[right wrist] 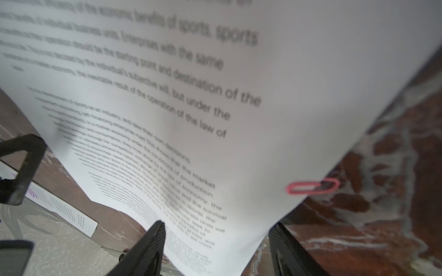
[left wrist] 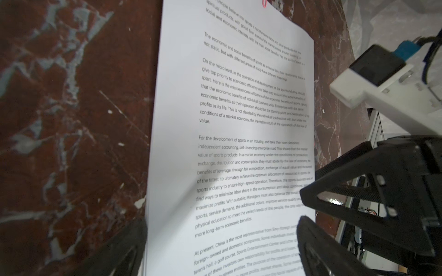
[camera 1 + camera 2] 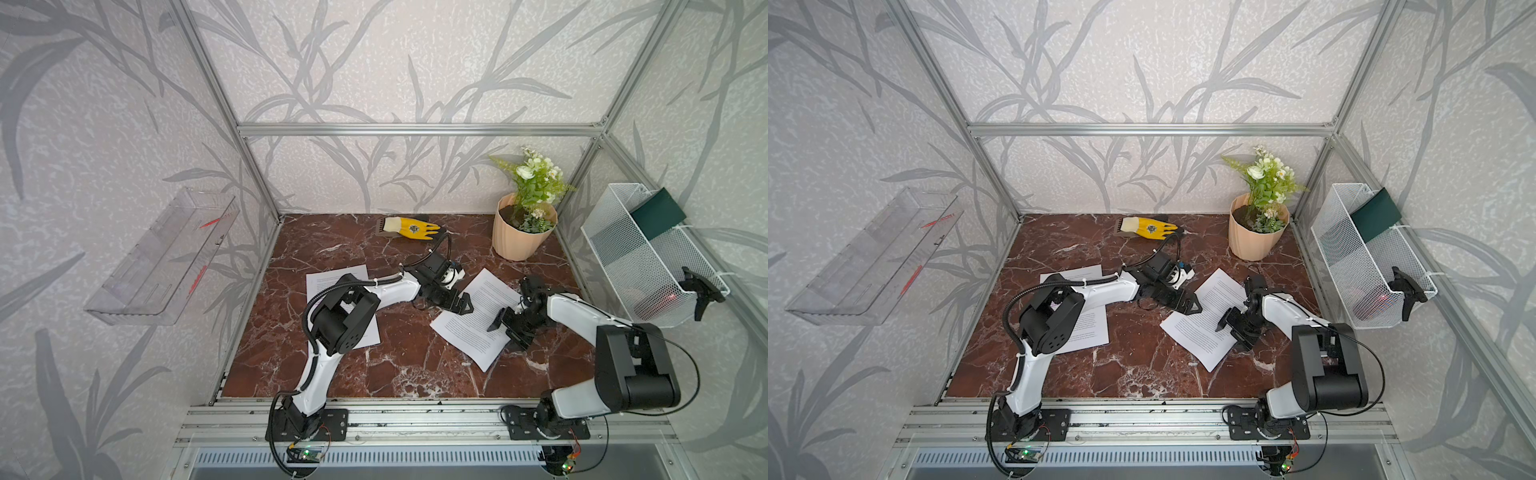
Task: Unclip the paperclips from the documents
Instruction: Pick up the document from the center of the board.
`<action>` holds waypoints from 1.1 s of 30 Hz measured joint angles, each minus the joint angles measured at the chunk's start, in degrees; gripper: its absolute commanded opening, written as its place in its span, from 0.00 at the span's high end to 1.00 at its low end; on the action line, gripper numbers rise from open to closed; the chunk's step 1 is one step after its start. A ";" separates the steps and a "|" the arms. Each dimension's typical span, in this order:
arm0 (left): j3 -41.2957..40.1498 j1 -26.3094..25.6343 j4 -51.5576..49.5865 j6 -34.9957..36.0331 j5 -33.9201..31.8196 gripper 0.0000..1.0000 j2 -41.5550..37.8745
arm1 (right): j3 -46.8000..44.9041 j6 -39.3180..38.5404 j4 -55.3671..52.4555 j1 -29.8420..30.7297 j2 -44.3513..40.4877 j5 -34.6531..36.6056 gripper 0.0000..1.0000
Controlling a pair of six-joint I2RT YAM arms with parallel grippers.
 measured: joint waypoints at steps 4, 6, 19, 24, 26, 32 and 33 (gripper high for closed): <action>-0.85 0.00 -1.25 -0.17 -0.22 0.02 -0.90 | -0.07 -1.29 1.81 0.00 -2.05 -1.09 0.33; -1.57 0.00 -1.60 -0.28 -0.37 0.02 -1.51 | -0.11 -1.92 2.16 0.00 -2.62 -1.46 0.34; -4.15 -0.04 -4.42 -0.26 -1.64 0.02 -4.02 | -0.20 -4.94 2.95 0.00 -0.92 -3.43 0.35; -4.37 -0.04 -3.91 -0.90 -1.46 0.02 -4.04 | -0.15 -6.62 2.97 0.00 2.32 -4.68 0.40; -4.66 -0.04 -3.54 -1.25 -1.44 0.02 -4.20 | -0.13 -7.02 3.17 0.00 2.32 -5.46 0.44; -5.92 -0.04 -1.97 -2.19 -1.27 0.02 -4.74 | -0.11 -7.43 3.74 0.00 2.32 -7.19 0.55; -6.25 -0.04 -1.64 -2.38 -1.16 0.02 -4.92 | -0.11 -7.56 3.82 0.00 2.32 -7.39 0.57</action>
